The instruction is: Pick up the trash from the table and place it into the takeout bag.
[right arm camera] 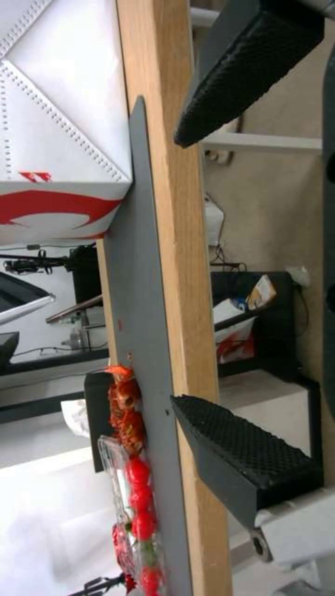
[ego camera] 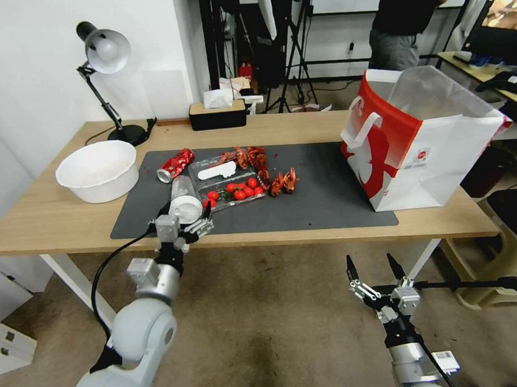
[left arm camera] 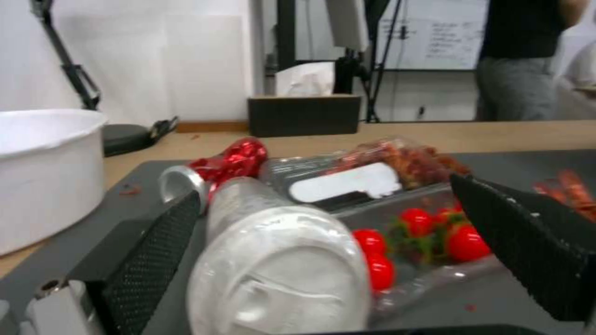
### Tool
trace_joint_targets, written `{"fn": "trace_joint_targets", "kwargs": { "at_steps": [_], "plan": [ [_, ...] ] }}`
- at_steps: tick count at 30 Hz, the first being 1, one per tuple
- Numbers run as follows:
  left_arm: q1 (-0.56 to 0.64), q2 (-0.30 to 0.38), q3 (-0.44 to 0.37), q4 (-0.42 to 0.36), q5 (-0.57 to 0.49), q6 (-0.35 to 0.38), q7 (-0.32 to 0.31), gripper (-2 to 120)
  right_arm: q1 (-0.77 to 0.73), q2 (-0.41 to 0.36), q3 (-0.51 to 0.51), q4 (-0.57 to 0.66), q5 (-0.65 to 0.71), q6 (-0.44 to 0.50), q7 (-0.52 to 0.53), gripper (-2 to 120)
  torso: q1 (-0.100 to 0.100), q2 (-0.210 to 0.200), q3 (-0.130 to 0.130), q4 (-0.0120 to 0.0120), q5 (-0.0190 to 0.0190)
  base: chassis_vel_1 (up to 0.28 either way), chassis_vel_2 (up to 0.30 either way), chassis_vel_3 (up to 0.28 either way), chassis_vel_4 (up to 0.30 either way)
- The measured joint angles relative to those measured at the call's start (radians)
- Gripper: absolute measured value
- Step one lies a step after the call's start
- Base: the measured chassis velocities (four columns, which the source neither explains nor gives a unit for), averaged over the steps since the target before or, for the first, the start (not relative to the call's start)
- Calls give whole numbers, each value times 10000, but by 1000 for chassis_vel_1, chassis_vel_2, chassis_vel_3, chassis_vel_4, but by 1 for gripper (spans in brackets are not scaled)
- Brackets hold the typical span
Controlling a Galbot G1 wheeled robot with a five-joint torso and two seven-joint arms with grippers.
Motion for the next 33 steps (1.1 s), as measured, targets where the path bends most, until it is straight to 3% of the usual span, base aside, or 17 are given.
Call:
{"fn": "trace_joint_targets", "kwargs": {
  "at_steps": [4, 24, 25, 27, 33],
  "plan": [
    [-295, 12, 72, 182, 60, 238, -417, 100, -54, 77, 47, -37, -142, 58, 11, 100, 0, 0, 0, 1, -1, 0, 0, 0, 0],
    [-791, 17, 508, 689, -302, 1613, -1253, 100, -61, 242, 87, -168, -444, 90, 108, 100, 0, -1, -1, 1, 0, 0, 0, 0, 0],
    [-825, 13, 506, 728, -406, 1659, -1424, 87, -55, 262, 79, -202, -465, 89, 114, 100, 0, -1, -1, 1, -1, 0, 0, 0, 0],
    [-834, 20, 484, 760, -407, 1653, -1519, 78, -52, 305, 52, -230, -543, 93, 127, 100, 0, 0, -2, 0, 0, 0, 0, 0, 0],
    [-827, 49, 427, 799, -404, 1635, -1600, 71, -57, 349, 12, -253, -640, 111, 151, 100, 0, 1, -2, 0, 0, 0, 0, 0, 0]
  ]
}}
